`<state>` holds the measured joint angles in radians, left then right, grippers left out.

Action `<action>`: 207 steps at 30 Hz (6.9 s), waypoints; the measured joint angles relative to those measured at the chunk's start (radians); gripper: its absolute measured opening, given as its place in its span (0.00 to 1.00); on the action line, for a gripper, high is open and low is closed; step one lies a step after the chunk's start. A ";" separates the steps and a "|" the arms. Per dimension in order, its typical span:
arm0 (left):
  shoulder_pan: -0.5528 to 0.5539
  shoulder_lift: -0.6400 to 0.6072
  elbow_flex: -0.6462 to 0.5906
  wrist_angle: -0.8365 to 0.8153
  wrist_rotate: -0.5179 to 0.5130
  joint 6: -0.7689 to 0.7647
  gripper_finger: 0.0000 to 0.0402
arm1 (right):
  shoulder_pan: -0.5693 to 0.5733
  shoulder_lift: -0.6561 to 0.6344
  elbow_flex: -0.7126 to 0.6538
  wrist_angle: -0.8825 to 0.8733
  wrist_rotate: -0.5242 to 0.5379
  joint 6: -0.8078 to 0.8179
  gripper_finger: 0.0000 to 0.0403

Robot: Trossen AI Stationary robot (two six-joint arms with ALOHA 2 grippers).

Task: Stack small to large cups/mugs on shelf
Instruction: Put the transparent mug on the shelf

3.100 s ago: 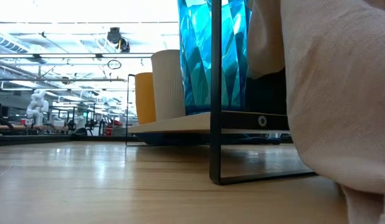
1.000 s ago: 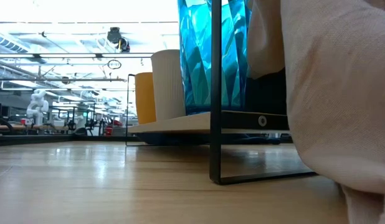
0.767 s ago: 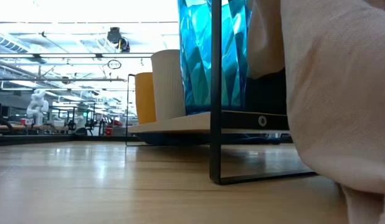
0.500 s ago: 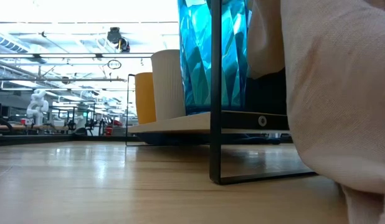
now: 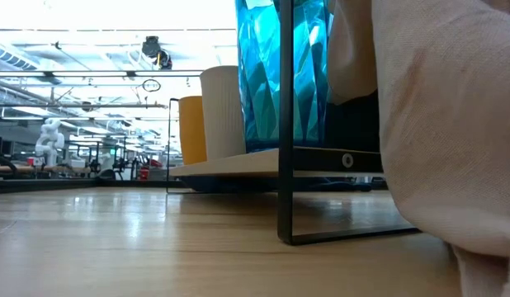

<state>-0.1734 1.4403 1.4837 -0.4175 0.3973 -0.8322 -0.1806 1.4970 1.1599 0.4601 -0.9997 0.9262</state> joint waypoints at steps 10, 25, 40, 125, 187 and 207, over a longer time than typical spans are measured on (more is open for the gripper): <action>-0.012 0.000 0.000 -0.008 0.007 0.001 0.00 | 0.000 0.000 0.000 -0.026 -0.030 0.025 0.31; -0.010 0.000 0.000 0.000 -0.001 0.020 0.00 | 0.034 0.026 -0.001 -0.045 -0.019 0.048 0.31; -0.010 0.000 0.000 -0.006 0.018 0.018 0.00 | 0.043 0.039 -0.001 -0.001 -0.020 0.083 0.31; 0.065 -0.248 0.000 0.325 -0.261 0.159 0.20 | -0.219 0.033 -0.001 -0.244 0.156 -0.723 0.03; 0.016 -0.362 0.000 0.316 -0.583 0.333 0.20 | -0.282 0.186 -0.559 0.431 0.476 -0.862 0.02; 0.016 -0.362 0.000 0.312 -0.583 0.353 0.20 | -0.280 0.193 -0.559 0.402 0.475 -0.911 0.06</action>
<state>-0.1577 1.0786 1.4837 -0.1051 -0.1856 -0.4793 -0.4603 1.6903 0.6010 0.8618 -0.5251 0.0153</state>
